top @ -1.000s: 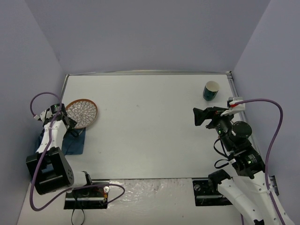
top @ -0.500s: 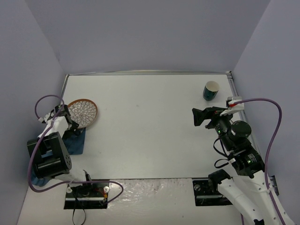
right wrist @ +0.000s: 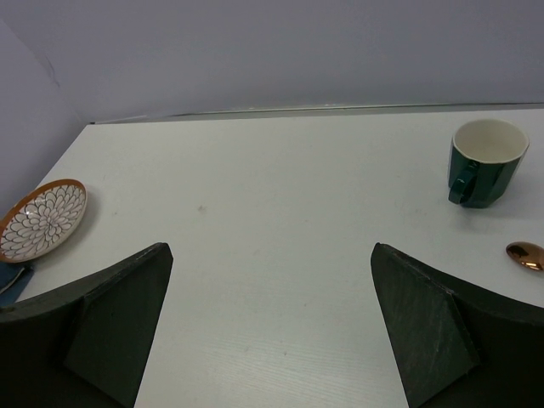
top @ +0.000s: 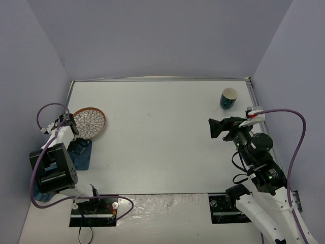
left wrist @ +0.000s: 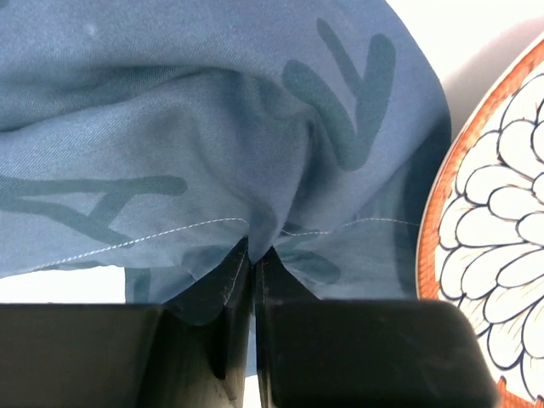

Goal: Set the dinner table for one person

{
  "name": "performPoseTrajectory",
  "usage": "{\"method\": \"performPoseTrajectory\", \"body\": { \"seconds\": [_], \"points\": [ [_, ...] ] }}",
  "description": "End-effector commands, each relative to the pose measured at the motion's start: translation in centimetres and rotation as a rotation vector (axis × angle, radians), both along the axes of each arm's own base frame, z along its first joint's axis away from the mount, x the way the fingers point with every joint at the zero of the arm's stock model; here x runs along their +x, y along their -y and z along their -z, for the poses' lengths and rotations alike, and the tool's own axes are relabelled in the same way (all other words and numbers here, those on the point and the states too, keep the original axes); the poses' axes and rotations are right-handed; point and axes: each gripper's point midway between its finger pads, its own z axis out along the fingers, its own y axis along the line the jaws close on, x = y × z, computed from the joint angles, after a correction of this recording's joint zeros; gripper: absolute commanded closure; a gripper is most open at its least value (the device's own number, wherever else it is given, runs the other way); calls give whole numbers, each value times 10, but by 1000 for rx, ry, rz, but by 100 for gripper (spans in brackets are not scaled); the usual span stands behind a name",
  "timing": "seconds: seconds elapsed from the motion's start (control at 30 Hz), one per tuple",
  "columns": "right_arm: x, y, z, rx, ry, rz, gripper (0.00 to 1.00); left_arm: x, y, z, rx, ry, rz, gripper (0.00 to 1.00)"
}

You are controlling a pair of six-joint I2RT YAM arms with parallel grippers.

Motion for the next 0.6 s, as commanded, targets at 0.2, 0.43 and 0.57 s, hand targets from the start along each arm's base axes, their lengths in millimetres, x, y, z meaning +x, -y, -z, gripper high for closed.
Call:
{"method": "performPoseTrajectory", "body": {
  "seconds": [0.2, 0.43, 0.57],
  "points": [
    [2, -12, -25, 32, 72, -56, 0, -9, 26, -78, -50, 94, 180, 100],
    [11, -22, -21, 54, 22, -78, 0, -14, 120, -140, -174, 207, 567, 100],
    [17, -29, -17, 65, -10, -97, 0, -2, 174, -189, -195, 336, 720, 100]
  ]
}}
